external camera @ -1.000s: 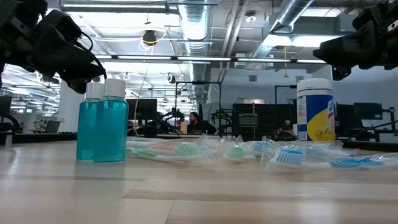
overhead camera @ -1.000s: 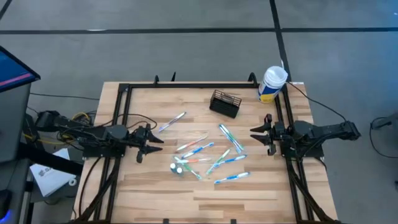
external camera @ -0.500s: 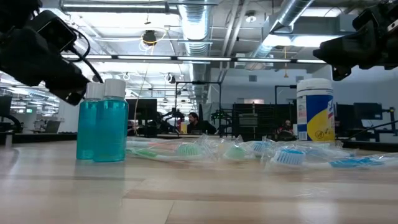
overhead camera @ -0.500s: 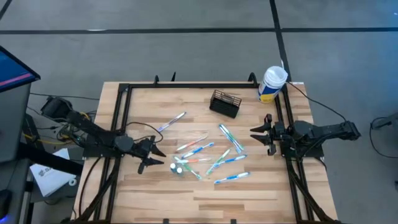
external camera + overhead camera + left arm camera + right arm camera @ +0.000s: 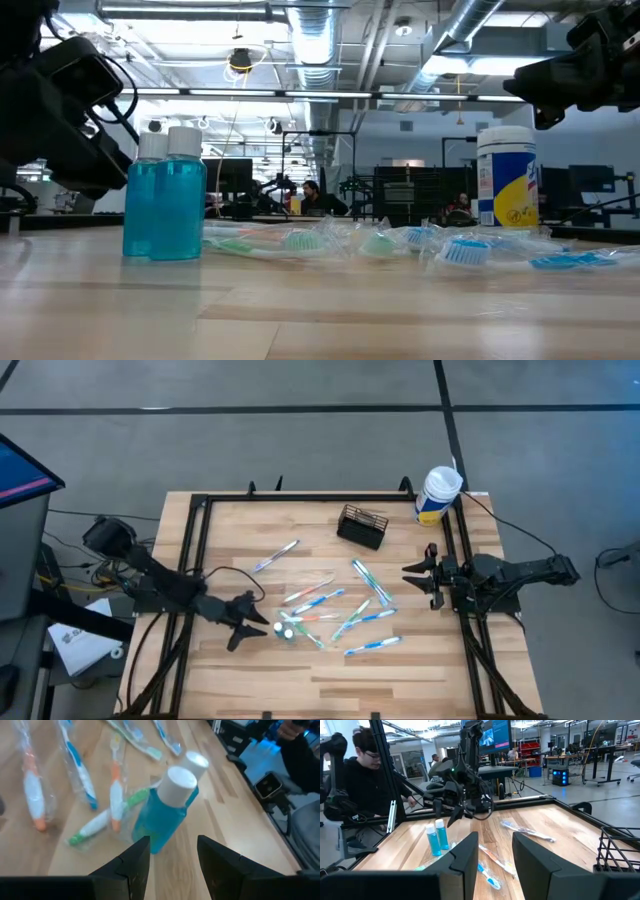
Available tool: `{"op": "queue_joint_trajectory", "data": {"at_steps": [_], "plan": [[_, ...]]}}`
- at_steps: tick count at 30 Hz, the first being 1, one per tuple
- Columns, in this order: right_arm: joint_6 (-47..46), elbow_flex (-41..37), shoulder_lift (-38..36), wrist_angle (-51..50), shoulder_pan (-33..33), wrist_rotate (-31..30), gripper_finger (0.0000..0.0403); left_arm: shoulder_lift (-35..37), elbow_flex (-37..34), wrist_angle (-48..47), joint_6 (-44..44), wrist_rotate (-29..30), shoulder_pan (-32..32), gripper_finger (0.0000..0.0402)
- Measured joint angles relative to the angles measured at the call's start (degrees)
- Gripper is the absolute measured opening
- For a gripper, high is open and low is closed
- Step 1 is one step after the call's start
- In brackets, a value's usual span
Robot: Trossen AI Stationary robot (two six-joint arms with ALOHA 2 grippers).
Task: Pick & Place toothbrushing station
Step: Put the left mouthwash bottle into the mesh organizer
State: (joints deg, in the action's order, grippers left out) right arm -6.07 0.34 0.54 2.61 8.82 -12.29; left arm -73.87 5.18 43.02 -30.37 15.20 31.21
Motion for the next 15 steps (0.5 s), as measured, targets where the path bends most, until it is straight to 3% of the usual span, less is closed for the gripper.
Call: {"op": "queue_joint_trajectory", "data": {"at_steps": [15], "plan": [[-1.05,0.01,-0.01,0.00,0.00,0.00,0.0111,-9.87,4.84,0.40,-2.01,1.07,0.34,0.0159]]}}
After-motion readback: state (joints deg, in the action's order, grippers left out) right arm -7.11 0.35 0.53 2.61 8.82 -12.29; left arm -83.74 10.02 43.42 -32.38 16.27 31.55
